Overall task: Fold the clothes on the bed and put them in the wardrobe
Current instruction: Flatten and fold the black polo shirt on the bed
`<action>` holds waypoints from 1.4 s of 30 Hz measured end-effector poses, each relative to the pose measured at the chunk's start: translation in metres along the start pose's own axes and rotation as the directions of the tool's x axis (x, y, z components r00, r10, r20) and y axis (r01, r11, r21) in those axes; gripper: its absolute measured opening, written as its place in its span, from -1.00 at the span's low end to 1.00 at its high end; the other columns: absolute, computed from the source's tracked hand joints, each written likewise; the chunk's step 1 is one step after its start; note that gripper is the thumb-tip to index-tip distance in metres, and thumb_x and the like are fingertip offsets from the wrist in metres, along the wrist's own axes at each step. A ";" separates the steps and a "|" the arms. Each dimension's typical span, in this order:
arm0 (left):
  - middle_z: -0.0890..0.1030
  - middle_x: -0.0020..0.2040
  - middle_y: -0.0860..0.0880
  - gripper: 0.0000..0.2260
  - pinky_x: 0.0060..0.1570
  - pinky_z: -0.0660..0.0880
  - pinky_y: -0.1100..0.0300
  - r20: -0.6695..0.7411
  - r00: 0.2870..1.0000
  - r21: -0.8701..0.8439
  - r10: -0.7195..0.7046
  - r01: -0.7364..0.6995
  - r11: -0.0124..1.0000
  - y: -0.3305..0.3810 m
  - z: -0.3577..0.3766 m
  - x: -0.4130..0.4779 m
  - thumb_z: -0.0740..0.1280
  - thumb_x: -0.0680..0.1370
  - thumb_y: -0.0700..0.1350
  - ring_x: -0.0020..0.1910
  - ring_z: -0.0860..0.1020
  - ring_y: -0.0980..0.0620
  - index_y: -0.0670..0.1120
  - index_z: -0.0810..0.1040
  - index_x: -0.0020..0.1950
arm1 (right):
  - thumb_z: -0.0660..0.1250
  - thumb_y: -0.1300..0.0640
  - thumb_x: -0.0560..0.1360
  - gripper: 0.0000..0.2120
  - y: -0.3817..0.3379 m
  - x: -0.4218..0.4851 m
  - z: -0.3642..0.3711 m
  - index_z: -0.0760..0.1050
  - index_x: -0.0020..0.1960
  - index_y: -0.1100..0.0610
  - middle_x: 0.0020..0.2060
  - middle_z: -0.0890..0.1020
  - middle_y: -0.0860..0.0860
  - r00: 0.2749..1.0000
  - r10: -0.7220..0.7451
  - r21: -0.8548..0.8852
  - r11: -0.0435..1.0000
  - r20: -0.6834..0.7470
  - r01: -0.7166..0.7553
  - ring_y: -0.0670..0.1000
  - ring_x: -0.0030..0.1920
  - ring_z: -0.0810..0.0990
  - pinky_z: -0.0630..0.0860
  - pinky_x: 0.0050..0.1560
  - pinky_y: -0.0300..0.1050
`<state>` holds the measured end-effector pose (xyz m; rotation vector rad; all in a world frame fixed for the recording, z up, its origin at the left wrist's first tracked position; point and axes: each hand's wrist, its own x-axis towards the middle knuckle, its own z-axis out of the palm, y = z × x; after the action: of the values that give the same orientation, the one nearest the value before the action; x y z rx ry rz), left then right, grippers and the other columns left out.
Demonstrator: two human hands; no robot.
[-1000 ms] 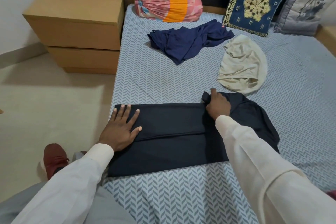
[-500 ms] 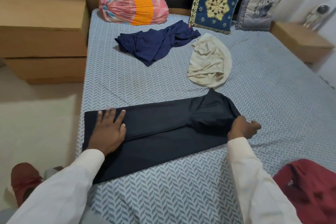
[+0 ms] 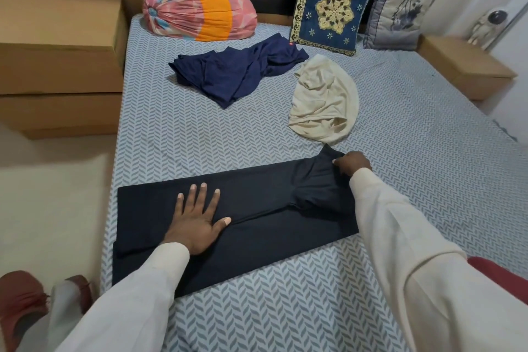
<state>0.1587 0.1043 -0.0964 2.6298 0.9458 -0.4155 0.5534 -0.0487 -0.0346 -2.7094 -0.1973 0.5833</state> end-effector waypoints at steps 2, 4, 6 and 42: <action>-0.46 0.49 -0.02 -0.18 0.45 -0.43 -0.11 0.007 1.000 0.000 0.001 -0.001 1.000 -0.001 0.001 0.001 -0.36 0.36 0.46 0.49 -0.45 -0.05 0.12 -0.36 0.54 | 0.32 0.09 0.51 -0.66 -0.011 -0.003 -0.005 0.54 0.23 0.21 -0.09 0.68 0.10 0.997 -0.028 0.074 0.997 0.075 0.023 -0.01 -0.17 0.60 0.51 -0.20 -0.26; -0.42 0.53 -0.04 -0.22 0.45 -0.42 -0.11 0.012 1.000 0.005 -0.002 0.002 1.000 -0.002 0.002 0.000 -0.29 0.43 0.45 0.49 -0.45 -0.04 0.12 -0.35 0.55 | 0.20 0.23 0.60 -0.82 -0.023 -0.011 -0.016 0.48 0.17 0.12 -0.44 0.64 -0.06 0.989 -0.037 0.217 0.976 0.144 0.005 -0.20 -0.46 0.54 0.45 -0.47 -0.36; -0.43 0.52 -0.03 -0.26 0.45 -0.42 -0.11 0.015 1.000 0.005 -0.003 0.002 1.000 -0.001 0.001 0.000 -0.25 0.47 0.43 0.49 -0.45 -0.04 0.11 -0.35 0.55 | 0.12 0.23 0.63 -0.88 -0.035 -0.016 -0.024 0.43 0.03 0.15 -0.48 0.63 -0.07 0.978 -0.003 0.341 0.938 0.207 -0.069 -0.21 -0.59 0.51 0.36 -0.60 -0.34; -0.45 0.51 -0.02 -0.31 0.44 -0.45 -0.12 0.053 0.998 0.004 -0.014 0.014 1.000 0.000 -0.002 0.000 -0.21 0.52 0.40 0.47 -0.49 -0.03 0.13 -0.37 0.54 | 0.19 0.29 0.38 -0.65 0.002 0.054 0.016 0.64 -0.06 -0.03 0.16 0.66 0.10 0.971 -0.226 0.131 0.968 0.072 0.216 0.15 0.21 0.57 0.41 0.37 0.05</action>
<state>0.1594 0.1047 -0.0950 2.6029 0.9480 -0.4880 0.5954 -0.0345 -0.0695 -2.5025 -0.4647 0.6240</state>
